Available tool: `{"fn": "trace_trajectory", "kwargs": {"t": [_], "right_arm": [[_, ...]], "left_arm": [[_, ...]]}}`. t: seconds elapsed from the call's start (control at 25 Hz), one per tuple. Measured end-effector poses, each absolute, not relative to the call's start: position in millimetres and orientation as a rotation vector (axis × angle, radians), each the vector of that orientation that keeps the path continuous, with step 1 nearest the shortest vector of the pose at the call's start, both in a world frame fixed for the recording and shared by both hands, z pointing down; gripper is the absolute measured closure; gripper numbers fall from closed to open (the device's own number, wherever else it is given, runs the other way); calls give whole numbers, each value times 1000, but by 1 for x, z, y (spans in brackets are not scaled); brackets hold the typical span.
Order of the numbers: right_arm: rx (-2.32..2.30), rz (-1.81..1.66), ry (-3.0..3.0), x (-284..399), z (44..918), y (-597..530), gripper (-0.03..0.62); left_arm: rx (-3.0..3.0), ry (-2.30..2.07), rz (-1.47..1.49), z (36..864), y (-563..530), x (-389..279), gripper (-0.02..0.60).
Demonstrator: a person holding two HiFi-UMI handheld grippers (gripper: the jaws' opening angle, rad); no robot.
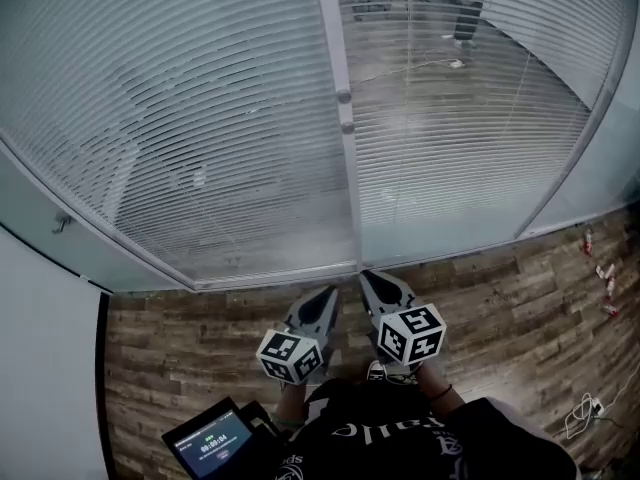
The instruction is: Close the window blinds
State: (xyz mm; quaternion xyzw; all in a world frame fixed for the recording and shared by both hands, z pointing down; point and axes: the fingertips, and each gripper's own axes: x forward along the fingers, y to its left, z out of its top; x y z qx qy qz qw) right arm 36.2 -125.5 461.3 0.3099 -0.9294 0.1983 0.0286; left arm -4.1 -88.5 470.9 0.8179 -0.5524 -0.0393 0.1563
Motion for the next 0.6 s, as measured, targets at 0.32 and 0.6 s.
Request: {"fn": "trace_trajectory", "kwargs": {"t": [0.32,0.6], "right_arm": [[970,557,-2868,15,457,-199,568],[1136,372,-2832,-21,449,-272,568]], "left_arm": [[2312,-1579,-66,479,-140,-21,577],[2350,-1507,-40,488,-205,-65,577]]}}
